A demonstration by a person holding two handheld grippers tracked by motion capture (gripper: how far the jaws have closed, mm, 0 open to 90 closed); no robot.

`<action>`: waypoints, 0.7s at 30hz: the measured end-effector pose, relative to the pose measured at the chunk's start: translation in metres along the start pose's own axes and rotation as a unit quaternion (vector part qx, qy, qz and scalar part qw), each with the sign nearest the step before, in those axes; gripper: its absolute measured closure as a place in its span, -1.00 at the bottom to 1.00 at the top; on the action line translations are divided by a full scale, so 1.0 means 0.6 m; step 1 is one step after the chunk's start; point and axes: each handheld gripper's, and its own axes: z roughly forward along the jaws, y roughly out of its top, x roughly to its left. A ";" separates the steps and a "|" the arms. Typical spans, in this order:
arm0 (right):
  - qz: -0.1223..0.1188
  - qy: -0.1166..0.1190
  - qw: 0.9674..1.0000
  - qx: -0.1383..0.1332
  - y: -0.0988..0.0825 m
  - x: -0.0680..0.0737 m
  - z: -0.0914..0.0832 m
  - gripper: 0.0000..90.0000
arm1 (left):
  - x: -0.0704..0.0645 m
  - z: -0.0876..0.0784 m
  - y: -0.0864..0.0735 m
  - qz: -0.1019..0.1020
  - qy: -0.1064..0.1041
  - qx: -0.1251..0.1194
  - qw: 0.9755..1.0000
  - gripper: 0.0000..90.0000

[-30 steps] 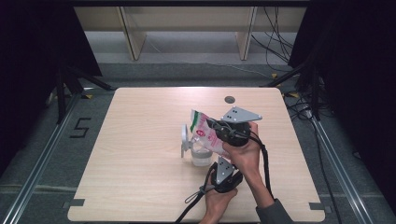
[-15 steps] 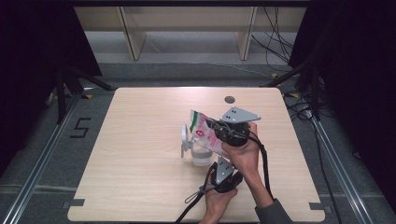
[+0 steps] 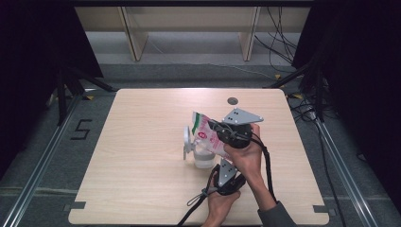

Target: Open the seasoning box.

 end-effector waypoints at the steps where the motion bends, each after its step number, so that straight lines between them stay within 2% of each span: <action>1: 0.002 0.000 1.000 0.000 0.000 0.000 0.000 0.99 | 0.000 0.000 0.000 0.000 -0.001 -0.001 1.000 0.76; 11: 0.002 -0.001 1.000 -0.002 0.000 0.002 0.001 0.99 | 0.000 0.001 0.000 0.000 0.000 -0.002 1.000 0.76; 14: -0.005 -0.004 1.000 -0.007 0.001 0.001 0.003 0.99 | 0.001 0.001 0.001 0.001 0.001 -0.002 1.000 0.76; 21: 0.002 -0.006 1.000 -0.008 0.001 0.002 0.002 0.99 | 0.001 0.000 0.001 -0.001 0.002 -0.003 1.000 0.76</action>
